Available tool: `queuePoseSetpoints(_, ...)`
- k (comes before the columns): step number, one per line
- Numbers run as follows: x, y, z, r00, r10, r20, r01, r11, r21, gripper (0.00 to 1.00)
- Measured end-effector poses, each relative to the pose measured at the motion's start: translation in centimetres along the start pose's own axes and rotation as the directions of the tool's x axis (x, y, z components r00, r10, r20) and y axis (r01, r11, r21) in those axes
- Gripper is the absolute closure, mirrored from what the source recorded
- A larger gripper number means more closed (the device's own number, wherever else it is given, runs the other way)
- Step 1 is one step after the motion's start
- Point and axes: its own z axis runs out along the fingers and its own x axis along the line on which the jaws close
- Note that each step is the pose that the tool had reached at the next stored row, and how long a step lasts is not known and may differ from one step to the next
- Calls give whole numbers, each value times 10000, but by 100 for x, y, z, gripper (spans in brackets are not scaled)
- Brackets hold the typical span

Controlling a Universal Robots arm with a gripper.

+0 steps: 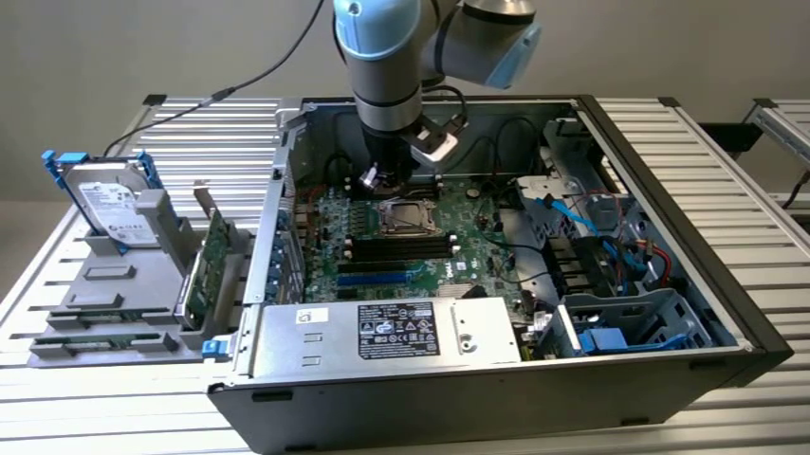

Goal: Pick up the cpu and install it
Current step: 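Install the first cpu locking lever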

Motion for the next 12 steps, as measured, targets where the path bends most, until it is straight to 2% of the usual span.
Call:
queuePoseSetpoints(5, -1, 1, 5, 9994, 338, -37, -338, 9994, -97, 89)
queuePoseSetpoints(12, -10, 4, 33, 9989, 463, -53, -464, 9988, -133, 89)
